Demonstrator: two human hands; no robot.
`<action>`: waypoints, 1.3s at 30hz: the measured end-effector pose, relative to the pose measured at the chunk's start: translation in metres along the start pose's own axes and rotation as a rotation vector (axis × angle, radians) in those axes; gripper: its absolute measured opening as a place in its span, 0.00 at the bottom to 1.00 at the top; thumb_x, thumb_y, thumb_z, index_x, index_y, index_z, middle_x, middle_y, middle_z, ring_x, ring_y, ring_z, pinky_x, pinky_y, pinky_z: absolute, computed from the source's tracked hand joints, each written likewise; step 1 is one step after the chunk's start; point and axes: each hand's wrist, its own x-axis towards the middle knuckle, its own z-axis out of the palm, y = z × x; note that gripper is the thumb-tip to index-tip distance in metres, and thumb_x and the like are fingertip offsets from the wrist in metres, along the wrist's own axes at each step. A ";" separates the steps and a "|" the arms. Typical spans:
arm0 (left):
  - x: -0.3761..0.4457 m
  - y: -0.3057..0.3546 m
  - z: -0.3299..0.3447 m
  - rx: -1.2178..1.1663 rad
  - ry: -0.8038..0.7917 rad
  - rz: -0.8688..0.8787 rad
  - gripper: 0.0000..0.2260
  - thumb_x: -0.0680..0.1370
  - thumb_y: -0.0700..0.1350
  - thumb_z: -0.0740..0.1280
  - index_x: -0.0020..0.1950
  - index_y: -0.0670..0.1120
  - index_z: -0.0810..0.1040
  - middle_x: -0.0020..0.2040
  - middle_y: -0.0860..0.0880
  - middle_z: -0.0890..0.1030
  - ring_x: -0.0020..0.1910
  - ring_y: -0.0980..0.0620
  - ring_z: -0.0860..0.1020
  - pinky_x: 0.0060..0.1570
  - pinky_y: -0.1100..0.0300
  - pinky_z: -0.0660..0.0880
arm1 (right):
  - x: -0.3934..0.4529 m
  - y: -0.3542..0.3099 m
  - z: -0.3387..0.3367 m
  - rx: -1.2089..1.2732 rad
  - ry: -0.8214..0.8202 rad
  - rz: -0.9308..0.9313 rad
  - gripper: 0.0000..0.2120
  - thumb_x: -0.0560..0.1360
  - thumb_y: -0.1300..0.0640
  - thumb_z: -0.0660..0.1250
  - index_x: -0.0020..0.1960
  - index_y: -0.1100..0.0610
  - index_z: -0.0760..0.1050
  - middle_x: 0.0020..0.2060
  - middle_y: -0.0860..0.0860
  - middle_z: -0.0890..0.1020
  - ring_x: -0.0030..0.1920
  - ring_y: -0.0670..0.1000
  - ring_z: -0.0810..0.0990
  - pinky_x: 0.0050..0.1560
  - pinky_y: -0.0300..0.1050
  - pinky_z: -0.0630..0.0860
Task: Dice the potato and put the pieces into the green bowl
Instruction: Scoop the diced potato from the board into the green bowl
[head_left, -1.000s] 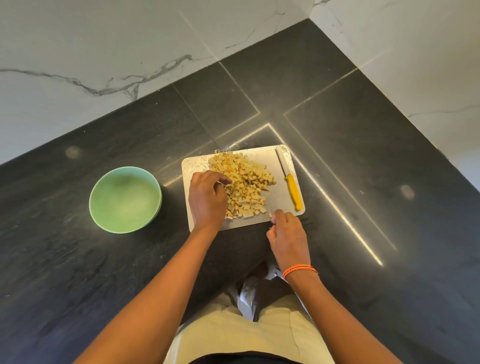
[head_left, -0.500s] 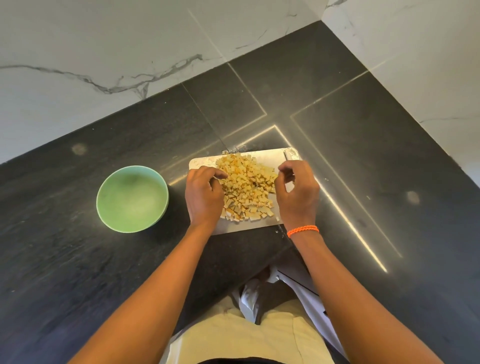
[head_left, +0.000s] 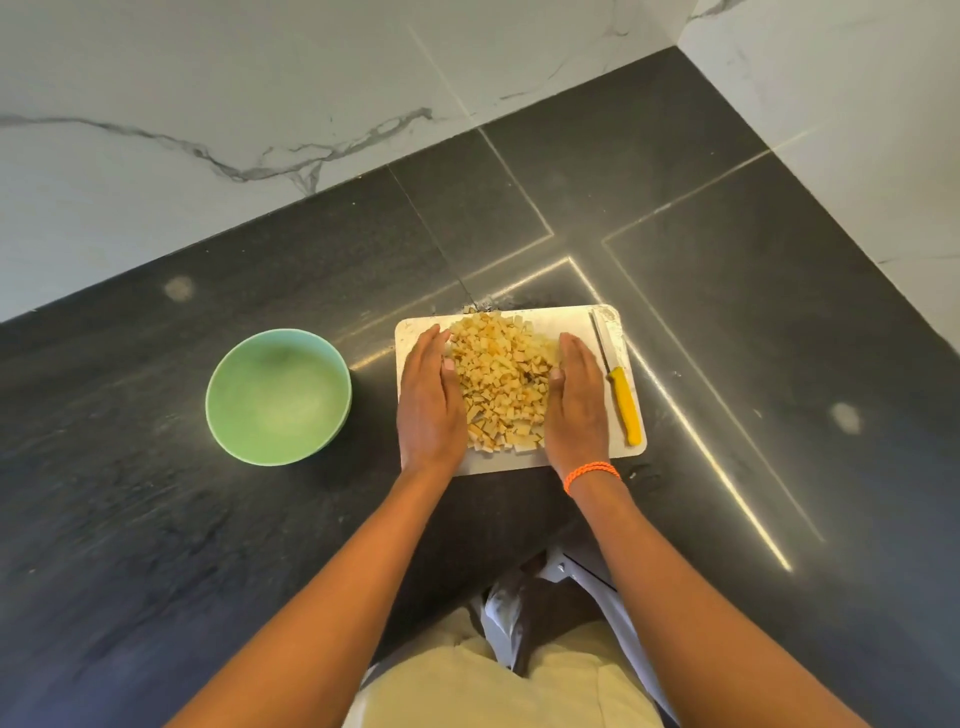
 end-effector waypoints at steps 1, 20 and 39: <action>-0.001 0.001 0.002 -0.013 -0.012 -0.002 0.20 0.90 0.49 0.53 0.81 0.49 0.68 0.81 0.53 0.68 0.81 0.56 0.63 0.80 0.53 0.62 | -0.003 -0.001 0.006 -0.003 -0.009 -0.022 0.22 0.88 0.53 0.51 0.81 0.52 0.61 0.78 0.46 0.63 0.76 0.38 0.58 0.70 0.22 0.47; 0.012 -0.012 -0.009 -0.087 0.043 0.118 0.16 0.88 0.47 0.54 0.74 0.47 0.73 0.70 0.50 0.76 0.68 0.51 0.76 0.67 0.46 0.75 | 0.101 -0.052 0.028 -0.312 -0.262 -0.699 0.21 0.78 0.69 0.60 0.69 0.58 0.76 0.63 0.53 0.78 0.64 0.54 0.73 0.66 0.52 0.72; 0.007 -0.006 -0.007 0.040 0.006 0.136 0.17 0.88 0.48 0.54 0.74 0.47 0.74 0.71 0.48 0.76 0.69 0.51 0.74 0.69 0.52 0.73 | 0.060 -0.008 -0.015 -0.175 -0.119 -0.511 0.13 0.81 0.67 0.58 0.55 0.58 0.80 0.51 0.52 0.81 0.52 0.51 0.77 0.51 0.40 0.75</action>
